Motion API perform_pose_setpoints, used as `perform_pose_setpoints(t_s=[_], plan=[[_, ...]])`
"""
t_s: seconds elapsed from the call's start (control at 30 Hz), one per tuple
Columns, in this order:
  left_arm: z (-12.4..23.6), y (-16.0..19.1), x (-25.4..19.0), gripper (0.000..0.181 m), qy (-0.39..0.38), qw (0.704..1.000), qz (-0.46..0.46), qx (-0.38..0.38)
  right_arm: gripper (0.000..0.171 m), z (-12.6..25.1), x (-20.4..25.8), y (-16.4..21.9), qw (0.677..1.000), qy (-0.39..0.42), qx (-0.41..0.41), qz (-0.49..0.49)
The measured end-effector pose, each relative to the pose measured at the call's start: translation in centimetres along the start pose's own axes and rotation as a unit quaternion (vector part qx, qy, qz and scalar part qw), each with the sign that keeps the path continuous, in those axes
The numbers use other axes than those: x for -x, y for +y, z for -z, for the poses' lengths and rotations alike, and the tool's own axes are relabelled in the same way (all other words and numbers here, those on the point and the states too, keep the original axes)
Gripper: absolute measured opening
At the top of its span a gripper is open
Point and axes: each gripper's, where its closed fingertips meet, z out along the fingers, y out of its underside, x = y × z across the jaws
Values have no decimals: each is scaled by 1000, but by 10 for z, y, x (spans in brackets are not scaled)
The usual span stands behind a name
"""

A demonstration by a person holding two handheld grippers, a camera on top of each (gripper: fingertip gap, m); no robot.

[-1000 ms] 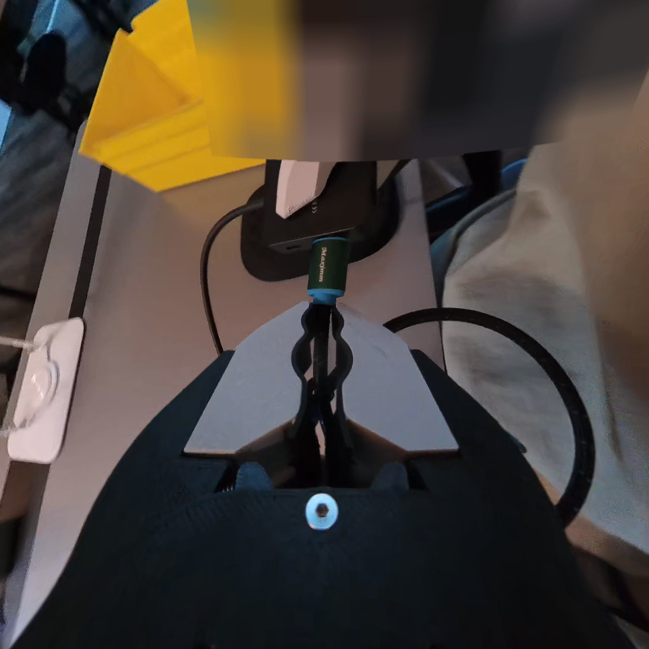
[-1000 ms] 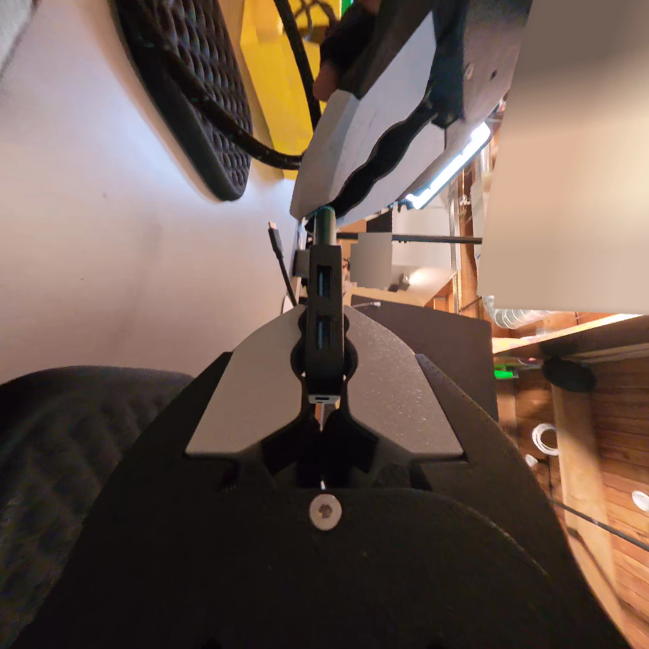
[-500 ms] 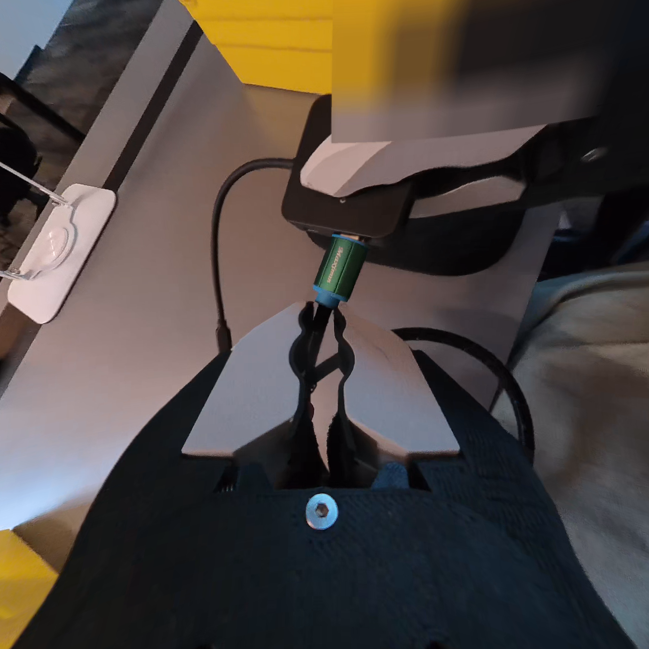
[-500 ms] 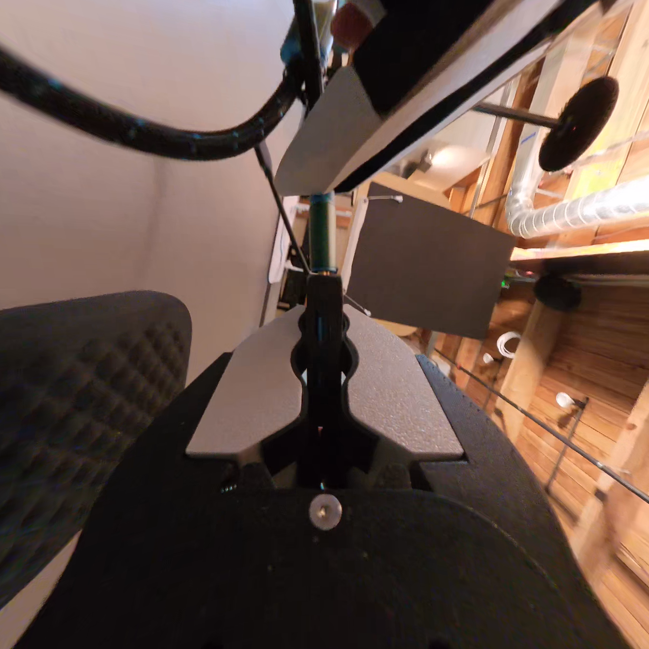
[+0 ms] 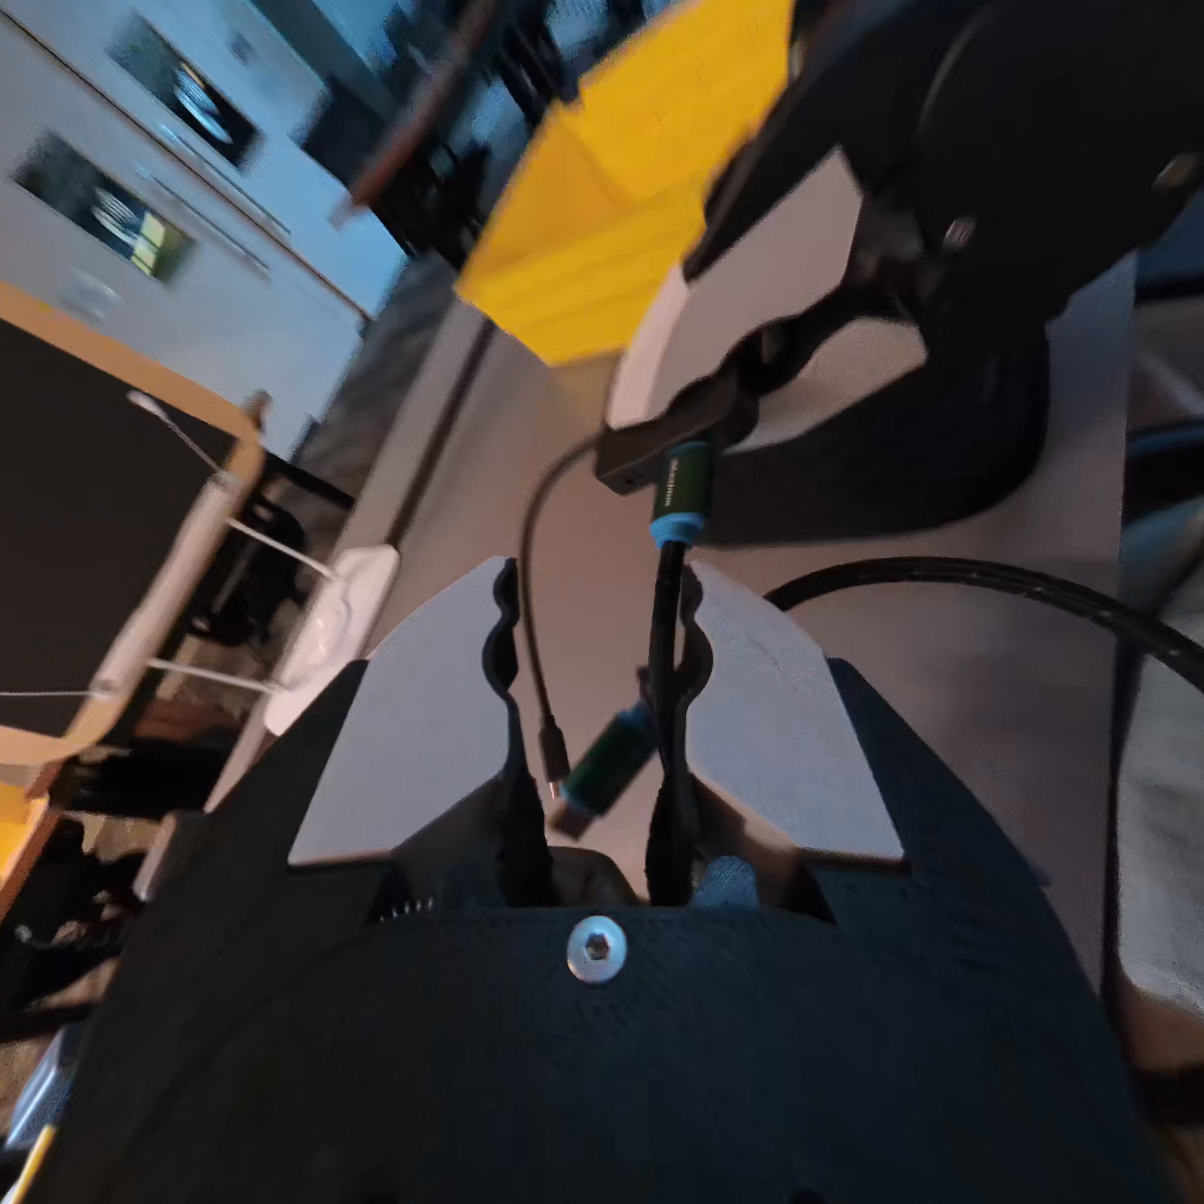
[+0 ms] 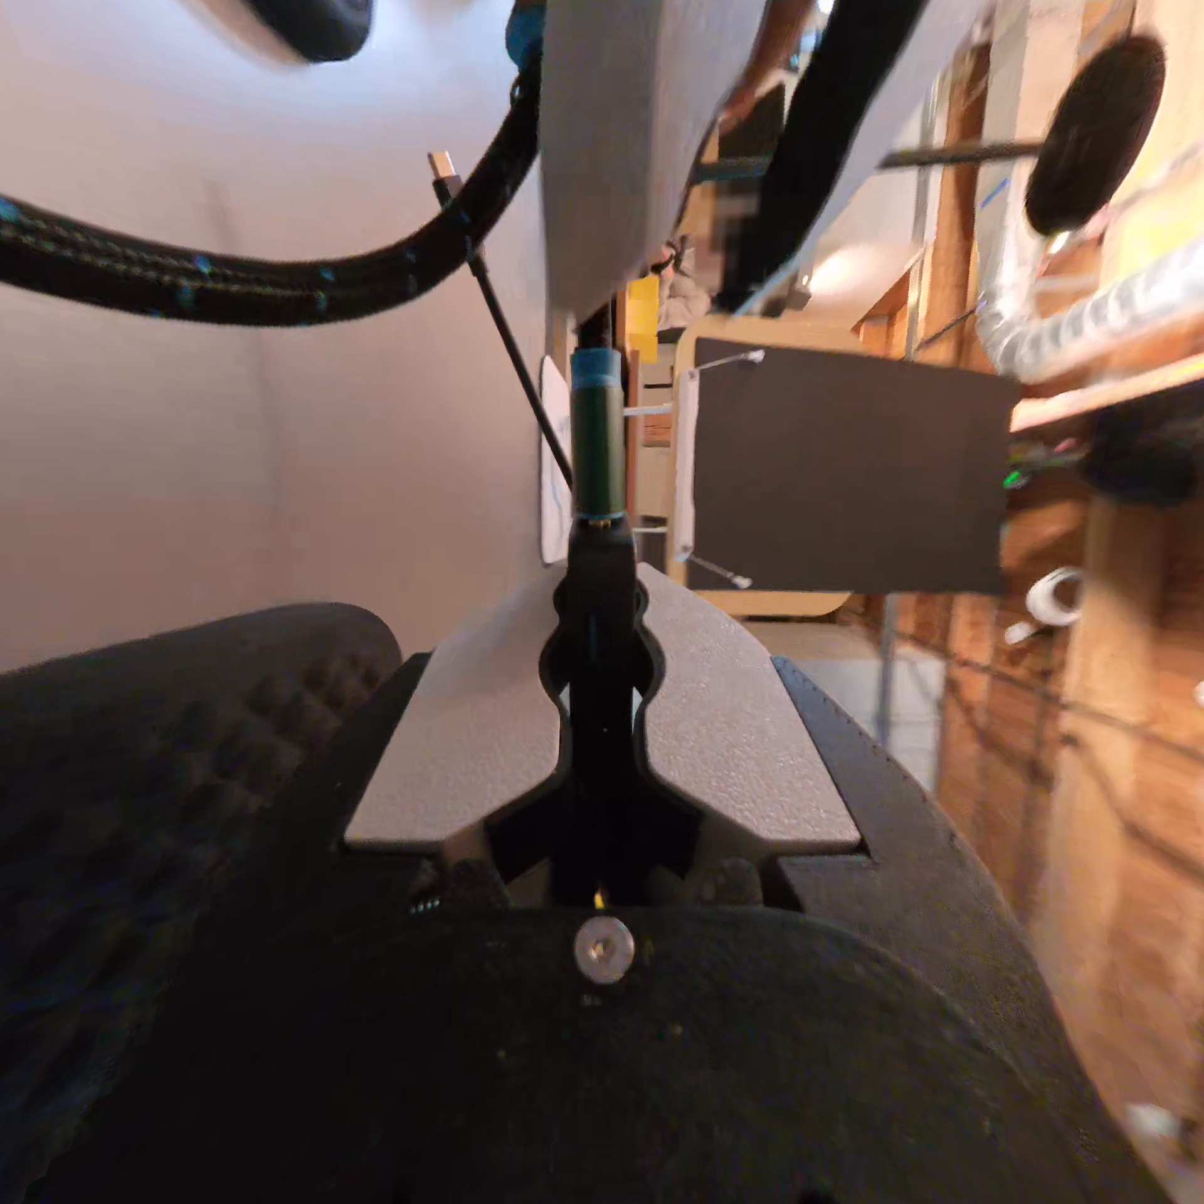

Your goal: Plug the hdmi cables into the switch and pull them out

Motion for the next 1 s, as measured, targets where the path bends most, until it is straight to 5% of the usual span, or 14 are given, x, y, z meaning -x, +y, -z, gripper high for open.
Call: perform_pose_setpoints(t_s=[0.07, 0.13, 0.23, 0.4, 0.53, 0.63, 0.7, 0.77, 0.9, 1.0], plan=[[32, -26, 20, 52, -37, 991, 24, -129, 14, -5, 1, 17, 993, -14, -8, -115], [85, -44, 55, 51, -104, 946, 96, -292, 14, -8, 1, 32, 962, -36, -42, -267], [131, -22, 88, 45, -97, 872, 256, -406, 14, -6, -9, 29, 859, -81, -153, -481], [66, -27, 12, 43, 205, 845, 359, -339, 14, 11, -39, 4, 653, -127, -325, -672], [-8, -31, -31, 53, 187, 875, 347, -280, 13, 22, -51, -20, 564, -162, -390, -710], [-19, -44, -29, 58, 198, 825, 419, -323, 14, 30, -57, -36, 505, -188, -425, -727], [-8, -53, -17, 43, 192, 790, 442, -379, 14, 33, -53, -48, 486, -216, -433, -728], [-4, -48, -21, 16, 206, 802, 421, -371, 14, 33, -47, -57, 488, -240, -430, -720], [3, -40, -20, 14, 226, 796, 432, -358, 24, 36, -53, -58, 495, -257, -431, -709], [11, -42, -11, 13, 244, 755, 470, -387, 16, 38, -64, -41, 502, -231, -432, -713]])
